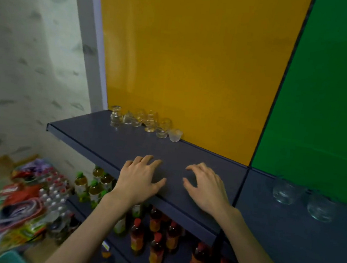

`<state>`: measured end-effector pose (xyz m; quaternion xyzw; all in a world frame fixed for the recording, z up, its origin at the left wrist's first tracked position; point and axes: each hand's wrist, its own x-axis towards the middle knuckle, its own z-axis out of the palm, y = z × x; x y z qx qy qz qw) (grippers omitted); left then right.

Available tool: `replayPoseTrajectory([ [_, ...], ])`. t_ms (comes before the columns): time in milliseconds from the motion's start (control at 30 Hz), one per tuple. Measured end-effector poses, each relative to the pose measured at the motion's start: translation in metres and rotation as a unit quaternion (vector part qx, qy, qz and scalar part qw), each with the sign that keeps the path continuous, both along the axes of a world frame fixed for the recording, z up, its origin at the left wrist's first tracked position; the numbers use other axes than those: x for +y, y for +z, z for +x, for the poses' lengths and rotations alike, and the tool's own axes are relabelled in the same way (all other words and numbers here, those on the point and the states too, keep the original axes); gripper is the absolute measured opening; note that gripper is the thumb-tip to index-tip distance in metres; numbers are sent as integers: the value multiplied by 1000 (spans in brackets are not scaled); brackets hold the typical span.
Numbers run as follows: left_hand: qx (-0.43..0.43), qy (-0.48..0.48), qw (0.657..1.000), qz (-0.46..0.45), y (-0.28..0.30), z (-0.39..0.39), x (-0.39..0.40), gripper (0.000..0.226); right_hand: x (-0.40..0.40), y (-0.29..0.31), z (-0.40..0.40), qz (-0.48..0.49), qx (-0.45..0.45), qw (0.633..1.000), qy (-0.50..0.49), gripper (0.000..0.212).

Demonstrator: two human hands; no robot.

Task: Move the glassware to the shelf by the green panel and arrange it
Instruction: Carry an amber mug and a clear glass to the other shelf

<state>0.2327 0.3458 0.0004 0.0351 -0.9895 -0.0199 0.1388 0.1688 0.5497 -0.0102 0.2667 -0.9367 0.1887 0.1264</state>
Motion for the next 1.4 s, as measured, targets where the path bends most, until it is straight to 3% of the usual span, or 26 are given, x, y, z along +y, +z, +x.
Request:
replayPoseTrajectory([
  [300, -3, 1, 1000, 3, -14, 16, -151, 71, -140, -3, 5, -7, -13, 1000, -26, 41],
  [600, 11, -12, 1000, 13, -17, -7, -251, 69, -220, -6, -10, 5, -25, 998, -64, 41],
  [1133, 5, -5, 1000, -14, -2, -154, -377, 69, -335, -10, -143, -31, -21, 995, -98, 44],
  [1400, 16, -13, 1000, 24, 1, -236, -408, 76, -363, -10, -200, -45, -10, 992, -120, 45],
])
